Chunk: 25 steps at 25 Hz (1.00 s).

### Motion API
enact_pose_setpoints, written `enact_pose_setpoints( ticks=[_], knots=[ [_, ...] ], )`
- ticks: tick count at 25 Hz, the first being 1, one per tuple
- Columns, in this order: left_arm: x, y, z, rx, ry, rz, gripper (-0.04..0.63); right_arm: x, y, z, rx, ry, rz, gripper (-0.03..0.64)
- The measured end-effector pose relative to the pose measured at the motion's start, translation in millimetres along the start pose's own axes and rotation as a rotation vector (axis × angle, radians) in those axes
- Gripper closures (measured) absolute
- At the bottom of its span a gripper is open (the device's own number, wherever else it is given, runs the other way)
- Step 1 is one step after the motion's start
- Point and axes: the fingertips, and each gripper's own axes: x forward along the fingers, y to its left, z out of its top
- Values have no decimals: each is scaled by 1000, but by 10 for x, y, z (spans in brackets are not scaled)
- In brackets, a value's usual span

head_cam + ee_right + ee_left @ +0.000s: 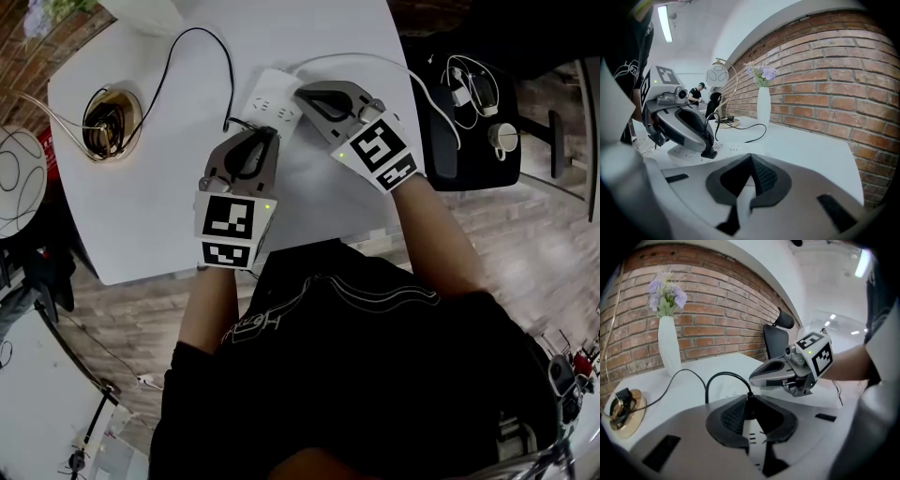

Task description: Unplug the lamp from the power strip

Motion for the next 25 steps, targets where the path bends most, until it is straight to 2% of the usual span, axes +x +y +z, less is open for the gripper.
enact_pose_setpoints(
  ticks=[2,8,10,12,14,15,18,25],
  knots=[
    [-11,-20,3,76,-17,34,551,2,4,1,0,-1,2,620],
    [-3,-38,25,206,-22,69,551,3,-8,4,4,-3,-1,621],
    [-1,-39,-4,163,-20,44,551,6,-4,4,3,-2,-1,621],
    [-34,-10,26,29,-61,-10,551,7,-1,5,1,0,-1,621],
    [-142,84,208,-119,-154,-55,551,2,-4,8,1,0,-1,621],
    [-192,149,306,-129,-174,-54,552,3,-7,11,2,0,-1,621],
    [-229,219,440,-50,-139,-70,551,8,-18,9,5,0,-5,620],
    [-325,172,383,-110,-135,-93,549,4,-33,-8,51,12,-1,620]
  ],
)
